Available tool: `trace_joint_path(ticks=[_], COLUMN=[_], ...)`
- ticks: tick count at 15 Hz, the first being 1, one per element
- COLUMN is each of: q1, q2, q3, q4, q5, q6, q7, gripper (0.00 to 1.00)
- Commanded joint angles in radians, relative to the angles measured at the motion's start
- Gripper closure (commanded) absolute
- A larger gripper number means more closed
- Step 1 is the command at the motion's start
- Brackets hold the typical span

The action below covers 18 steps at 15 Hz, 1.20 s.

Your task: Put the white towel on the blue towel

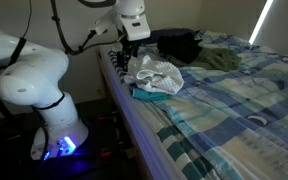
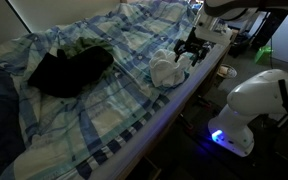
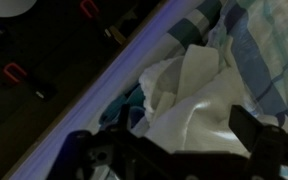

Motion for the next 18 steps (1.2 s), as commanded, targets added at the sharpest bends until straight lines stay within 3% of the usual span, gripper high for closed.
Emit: trace_joint_path(ticks=[1, 9, 18], q1=[0.048, 0.093, 0.093], q2=[0.028, 0.04, 0.018], q3=[-0.012, -0.035, -0.034], q4=[0.042, 0.11, 0.094], q5=[-0.009, -0.006, -0.008], q6=[0.044, 0.071, 0.058], q7=[-0.014, -0.05, -0.029], gripper=[0.0, 0.0, 0.0])
